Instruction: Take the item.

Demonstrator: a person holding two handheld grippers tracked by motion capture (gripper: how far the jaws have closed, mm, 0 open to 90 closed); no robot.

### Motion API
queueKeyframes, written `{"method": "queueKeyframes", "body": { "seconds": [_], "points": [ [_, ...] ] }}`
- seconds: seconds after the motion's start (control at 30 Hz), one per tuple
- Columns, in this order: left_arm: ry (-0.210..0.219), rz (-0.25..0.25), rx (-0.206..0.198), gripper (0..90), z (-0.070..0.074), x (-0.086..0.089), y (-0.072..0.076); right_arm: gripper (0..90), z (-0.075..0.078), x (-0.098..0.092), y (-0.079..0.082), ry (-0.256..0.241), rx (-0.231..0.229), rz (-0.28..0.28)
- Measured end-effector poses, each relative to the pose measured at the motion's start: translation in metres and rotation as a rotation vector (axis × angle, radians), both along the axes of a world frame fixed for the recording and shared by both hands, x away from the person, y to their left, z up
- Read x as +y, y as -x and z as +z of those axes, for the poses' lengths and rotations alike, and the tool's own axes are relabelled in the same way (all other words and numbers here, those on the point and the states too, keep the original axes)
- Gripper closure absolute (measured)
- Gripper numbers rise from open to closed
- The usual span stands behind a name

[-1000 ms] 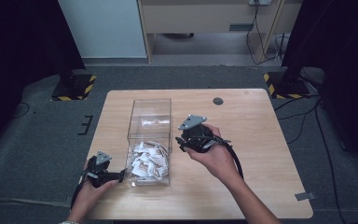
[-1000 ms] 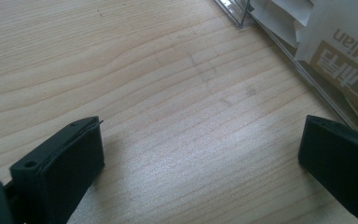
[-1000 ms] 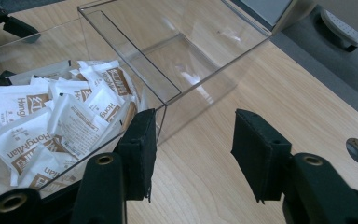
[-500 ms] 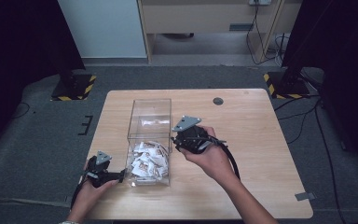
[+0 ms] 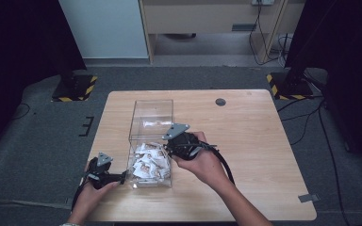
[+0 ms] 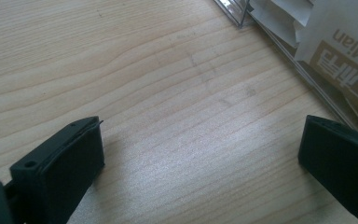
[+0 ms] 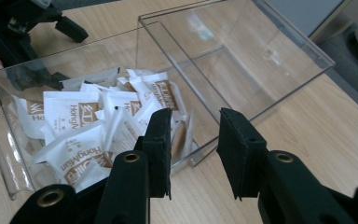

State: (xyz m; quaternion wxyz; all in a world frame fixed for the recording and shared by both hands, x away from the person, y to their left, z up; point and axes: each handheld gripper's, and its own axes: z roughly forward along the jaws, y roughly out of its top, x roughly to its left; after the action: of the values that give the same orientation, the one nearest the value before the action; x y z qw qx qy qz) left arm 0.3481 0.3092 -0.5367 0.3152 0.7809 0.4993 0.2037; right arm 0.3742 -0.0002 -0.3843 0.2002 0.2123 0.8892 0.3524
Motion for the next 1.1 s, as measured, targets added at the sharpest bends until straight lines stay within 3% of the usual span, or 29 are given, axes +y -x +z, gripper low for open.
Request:
{"method": "queueKeyframes", "body": {
  "seconds": [0.27, 1.1],
  "points": [
    [0.0, 0.0, 0.0, 0.0, 0.0, 0.0, 0.0, 67.0, -0.017, 0.018, 0.008, 0.031, 0.031, 0.04],
    [0.0, -0.002, 0.0, 0.0, 0.0, 0.0, 0.0, 69.1, -0.036, 0.035, 0.017, 0.069, 0.051, 0.09]
  ]
}}
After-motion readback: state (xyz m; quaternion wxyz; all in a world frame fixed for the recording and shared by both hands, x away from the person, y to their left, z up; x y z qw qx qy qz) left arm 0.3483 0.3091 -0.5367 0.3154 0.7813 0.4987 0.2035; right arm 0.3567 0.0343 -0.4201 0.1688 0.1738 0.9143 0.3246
